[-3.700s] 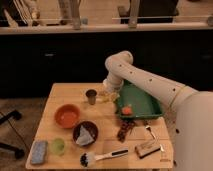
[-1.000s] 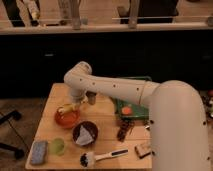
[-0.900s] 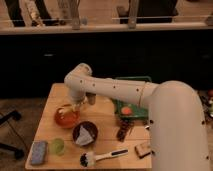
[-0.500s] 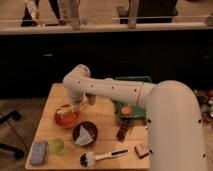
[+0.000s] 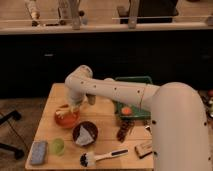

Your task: Place banana in red bowl

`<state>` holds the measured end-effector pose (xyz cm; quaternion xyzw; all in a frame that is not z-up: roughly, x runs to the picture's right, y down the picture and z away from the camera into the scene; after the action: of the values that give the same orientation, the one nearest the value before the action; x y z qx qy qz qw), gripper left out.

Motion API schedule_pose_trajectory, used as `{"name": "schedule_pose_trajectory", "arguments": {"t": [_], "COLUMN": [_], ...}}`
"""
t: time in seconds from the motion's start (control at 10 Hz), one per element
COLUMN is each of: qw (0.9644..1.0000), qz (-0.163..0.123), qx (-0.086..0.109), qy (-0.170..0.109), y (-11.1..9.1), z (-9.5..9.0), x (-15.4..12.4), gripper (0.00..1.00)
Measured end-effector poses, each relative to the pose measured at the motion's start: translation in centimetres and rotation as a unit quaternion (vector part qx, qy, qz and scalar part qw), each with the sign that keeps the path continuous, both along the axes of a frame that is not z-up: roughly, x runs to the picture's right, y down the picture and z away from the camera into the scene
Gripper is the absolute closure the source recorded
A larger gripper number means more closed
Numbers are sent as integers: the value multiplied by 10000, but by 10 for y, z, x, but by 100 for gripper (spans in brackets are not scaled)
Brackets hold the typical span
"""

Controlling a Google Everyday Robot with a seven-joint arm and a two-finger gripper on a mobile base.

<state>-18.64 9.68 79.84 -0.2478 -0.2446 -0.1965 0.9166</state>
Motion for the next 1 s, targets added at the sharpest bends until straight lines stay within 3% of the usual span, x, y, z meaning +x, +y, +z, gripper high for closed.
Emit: {"name": "schedule_pose_trajectory", "arguments": {"t": [0.5, 1.0], "qw": [9957, 9862], "qz": [-182, -106], "qx": [-197, -604], "qy": [-888, -1539], "y": [6, 16], "z": [6, 25], "x": [-21, -38], "gripper": [100, 100]}}
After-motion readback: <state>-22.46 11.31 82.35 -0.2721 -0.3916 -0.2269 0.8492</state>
